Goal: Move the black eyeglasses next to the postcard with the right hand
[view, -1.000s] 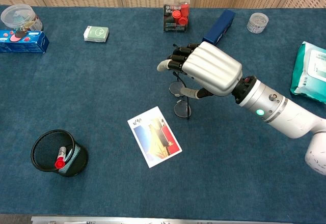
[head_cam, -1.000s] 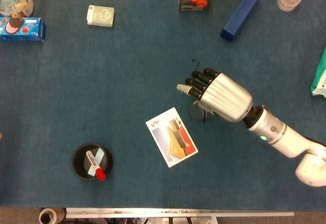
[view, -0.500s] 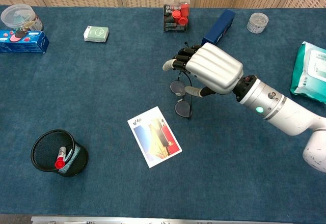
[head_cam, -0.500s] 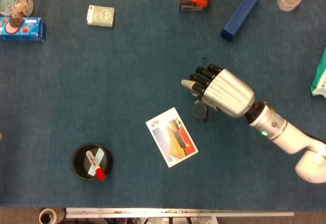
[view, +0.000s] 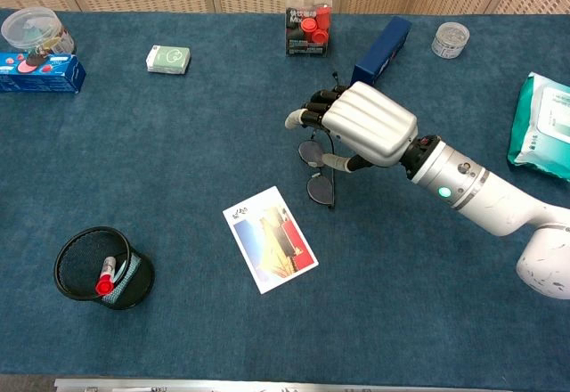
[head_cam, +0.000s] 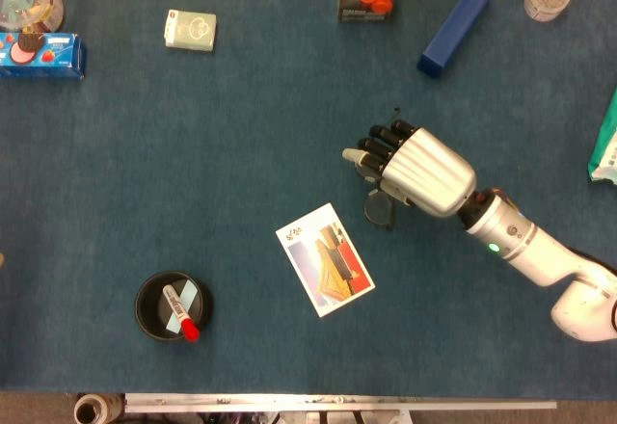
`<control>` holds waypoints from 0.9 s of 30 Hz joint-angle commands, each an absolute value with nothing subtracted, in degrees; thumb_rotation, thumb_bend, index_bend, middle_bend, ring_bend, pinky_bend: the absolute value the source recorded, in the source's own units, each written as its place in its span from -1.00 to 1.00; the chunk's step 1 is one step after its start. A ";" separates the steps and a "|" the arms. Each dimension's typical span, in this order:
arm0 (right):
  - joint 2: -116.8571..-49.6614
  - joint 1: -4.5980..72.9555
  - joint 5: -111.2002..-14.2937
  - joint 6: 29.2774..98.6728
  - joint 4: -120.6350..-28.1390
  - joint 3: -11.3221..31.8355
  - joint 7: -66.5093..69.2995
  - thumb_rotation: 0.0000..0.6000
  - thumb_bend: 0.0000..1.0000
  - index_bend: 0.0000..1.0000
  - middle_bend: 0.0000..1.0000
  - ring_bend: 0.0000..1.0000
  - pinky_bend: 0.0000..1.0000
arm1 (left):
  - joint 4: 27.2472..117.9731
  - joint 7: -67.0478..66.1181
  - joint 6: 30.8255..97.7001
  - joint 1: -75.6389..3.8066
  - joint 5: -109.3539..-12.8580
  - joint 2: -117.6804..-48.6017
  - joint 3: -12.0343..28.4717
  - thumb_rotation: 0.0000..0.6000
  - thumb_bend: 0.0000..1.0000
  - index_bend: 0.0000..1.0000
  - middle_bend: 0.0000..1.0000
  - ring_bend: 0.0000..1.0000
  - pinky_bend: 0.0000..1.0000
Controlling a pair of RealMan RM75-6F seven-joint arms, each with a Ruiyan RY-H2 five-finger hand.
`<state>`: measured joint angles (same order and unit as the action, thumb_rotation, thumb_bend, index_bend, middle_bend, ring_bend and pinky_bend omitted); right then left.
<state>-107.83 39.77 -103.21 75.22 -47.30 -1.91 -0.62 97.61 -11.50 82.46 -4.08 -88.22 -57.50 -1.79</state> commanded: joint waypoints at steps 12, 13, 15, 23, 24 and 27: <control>-110.57 40.19 -102.34 74.63 -42.35 -2.39 2.11 1.00 -0.59 -0.40 -0.20 -0.38 -0.11 | 97.71 -11.65 82.38 -4.08 -88.29 -57.43 -1.89 1.00 -1.00 0.13 -0.08 -0.25 -0.07; -110.72 40.22 -102.29 74.63 -42.08 -2.42 2.25 1.00 -0.59 -0.40 -0.20 -0.38 -0.11 | 97.72 -11.63 82.38 -4.09 -88.30 -57.43 -1.89 1.00 -1.00 0.13 -0.08 -0.25 -0.07; -110.91 40.27 -102.23 74.65 -41.74 -2.47 2.42 1.00 -0.59 -0.40 -0.20 -0.38 -0.11 | 97.74 -11.61 82.38 -4.08 -88.30 -57.41 -1.89 1.00 -1.00 0.13 -0.08 -0.25 -0.07; -111.72 40.50 -101.80 74.18 -40.26 -2.71 3.36 1.00 -0.59 -0.40 -0.20 -0.38 -0.11 | 97.78 -11.59 82.24 -4.12 -88.13 -57.36 -1.87 1.00 -1.00 0.13 -0.08 -0.25 -0.07; -111.79 40.54 -101.78 74.22 -40.16 -2.72 3.46 1.00 -0.59 -0.40 -0.20 -0.38 -0.11 | 97.75 -11.57 82.20 -4.13 -88.08 -57.39 -1.86 1.00 -1.00 0.12 -0.08 -0.25 -0.07; -111.89 40.61 -101.79 74.40 -40.06 -2.82 3.69 1.00 -0.59 -0.40 -0.20 -0.38 -0.11 | 97.73 -11.55 82.21 -4.14 -88.04 -57.36 -1.82 1.00 -1.00 0.13 -0.08 -0.25 -0.07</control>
